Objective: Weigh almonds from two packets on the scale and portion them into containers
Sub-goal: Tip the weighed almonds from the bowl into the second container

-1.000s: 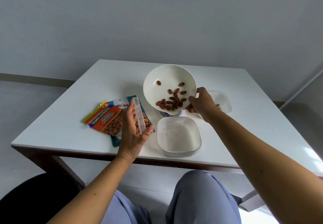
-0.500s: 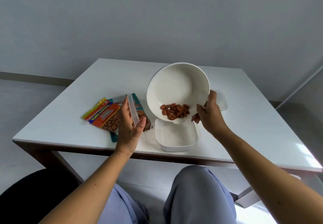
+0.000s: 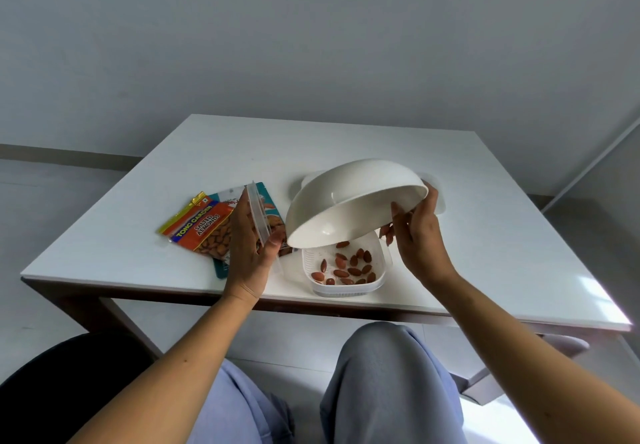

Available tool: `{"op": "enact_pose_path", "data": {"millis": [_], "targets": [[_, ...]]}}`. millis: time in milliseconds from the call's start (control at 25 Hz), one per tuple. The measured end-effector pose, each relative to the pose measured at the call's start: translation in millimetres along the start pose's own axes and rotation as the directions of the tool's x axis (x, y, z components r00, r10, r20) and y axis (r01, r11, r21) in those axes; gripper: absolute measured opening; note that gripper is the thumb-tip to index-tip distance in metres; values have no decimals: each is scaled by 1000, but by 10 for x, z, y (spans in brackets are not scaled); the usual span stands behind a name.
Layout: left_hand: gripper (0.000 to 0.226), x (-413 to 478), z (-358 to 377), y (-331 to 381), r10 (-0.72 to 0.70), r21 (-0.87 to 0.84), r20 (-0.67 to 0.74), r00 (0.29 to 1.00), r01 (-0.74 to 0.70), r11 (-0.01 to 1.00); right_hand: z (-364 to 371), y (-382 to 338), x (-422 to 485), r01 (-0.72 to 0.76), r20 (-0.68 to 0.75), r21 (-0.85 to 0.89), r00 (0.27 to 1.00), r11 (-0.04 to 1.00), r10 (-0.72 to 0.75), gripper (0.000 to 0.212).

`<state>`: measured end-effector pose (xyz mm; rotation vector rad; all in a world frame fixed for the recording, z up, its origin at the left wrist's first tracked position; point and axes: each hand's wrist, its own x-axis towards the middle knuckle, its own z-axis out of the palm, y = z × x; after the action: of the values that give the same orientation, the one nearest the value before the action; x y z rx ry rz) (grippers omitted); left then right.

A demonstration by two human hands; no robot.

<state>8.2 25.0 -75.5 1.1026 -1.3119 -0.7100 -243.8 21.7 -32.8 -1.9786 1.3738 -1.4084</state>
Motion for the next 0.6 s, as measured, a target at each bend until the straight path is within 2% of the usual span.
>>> {"op": "enact_pose_path", "data": {"millis": [160, 280, 400, 480, 600], "targets": [[113, -7, 16, 45, 18, 39, -16, 1000, -17, 999, 13, 10, 56, -46, -31, 37, 998, 998, 47, 28], [106, -17, 31, 66, 50, 41, -28, 998, -49, 998, -3, -41, 235, -170, -28, 98, 984, 981, 174, 37], [106, -9, 20, 44, 45, 69, -30, 999, -43, 997, 8, -123, 532, -408, -14, 176, 909, 896, 417, 49], [102, -13, 19, 31, 35, 71, -29, 999, -33, 997, 48, -117, 739, -548, 32, 177, 833, 817, 552, 40], [89, -20, 19, 40, 27, 72, -27, 999, -25, 997, 179, -61, 927, -630, 65, 92, 776, 771, 627, 32]]}}
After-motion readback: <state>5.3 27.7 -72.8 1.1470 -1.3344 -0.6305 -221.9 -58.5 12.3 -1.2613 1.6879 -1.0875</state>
